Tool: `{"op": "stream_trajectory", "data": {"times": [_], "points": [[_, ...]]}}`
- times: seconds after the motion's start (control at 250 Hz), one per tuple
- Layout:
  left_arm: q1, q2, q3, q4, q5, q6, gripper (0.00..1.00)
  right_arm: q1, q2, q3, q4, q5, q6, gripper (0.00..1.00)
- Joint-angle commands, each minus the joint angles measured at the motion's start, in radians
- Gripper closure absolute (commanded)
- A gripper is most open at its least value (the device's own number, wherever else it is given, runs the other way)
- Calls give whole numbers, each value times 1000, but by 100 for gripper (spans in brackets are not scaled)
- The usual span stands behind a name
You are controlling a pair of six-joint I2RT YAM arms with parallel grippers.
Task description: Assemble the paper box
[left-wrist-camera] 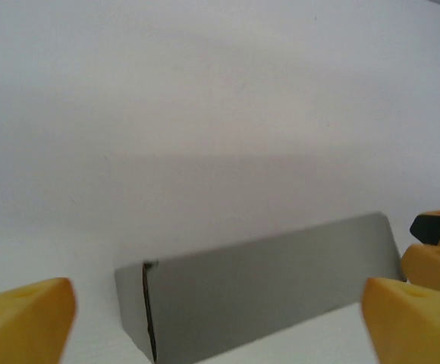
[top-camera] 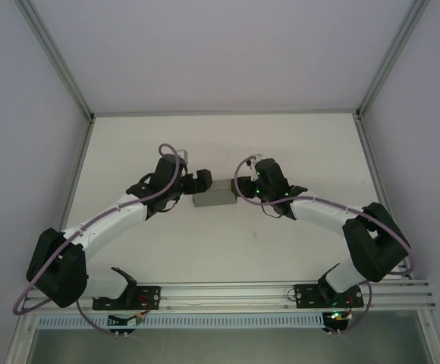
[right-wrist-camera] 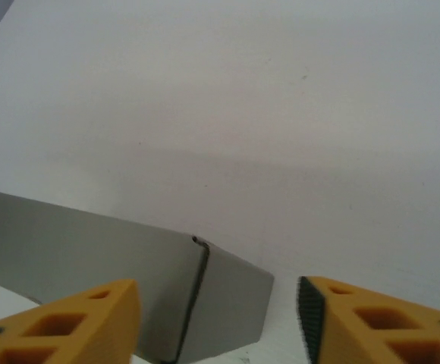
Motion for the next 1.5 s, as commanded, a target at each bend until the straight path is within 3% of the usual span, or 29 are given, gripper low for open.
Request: {"op": "stream_trajectory", "data": {"times": [0.0,0.096,0.164,0.256,0.355,0.435,0.635,0.918,1.146,1.398,1.497], "points": [[-3,-43,86,-149,-124,41,0,-1,-20,75,-45,-27,-65,28],[3,-52,130,-219,-236,22,0,-9,-23,112,-50,-92,-168,0],[26,-53,154,-277,-310,3,0,-11,-18,143,-89,-242,-334,0],[78,-53,165,-326,-353,-20,0,-8,17,216,-266,-487,-679,0],[127,-53,163,-352,-351,-37,0,10,84,300,-444,-555,-981,0],[143,-56,150,-353,-340,-40,0,14,153,386,-551,-535,-1123,0],[172,-86,102,-337,-324,-49,0,20,320,592,-707,-443,-1231,0],[184,-86,79,-386,-341,-62,0,66,450,695,-776,-286,-1299,2],[183,-138,16,-327,-247,-66,0,90,556,802,-876,-209,-1339,15],[183,-185,-9,-342,-256,-72,0,104,551,792,-815,-157,-1333,48],[183,-198,-12,-341,-255,-71,0,107,529,765,-746,-101,-1325,52]]}}
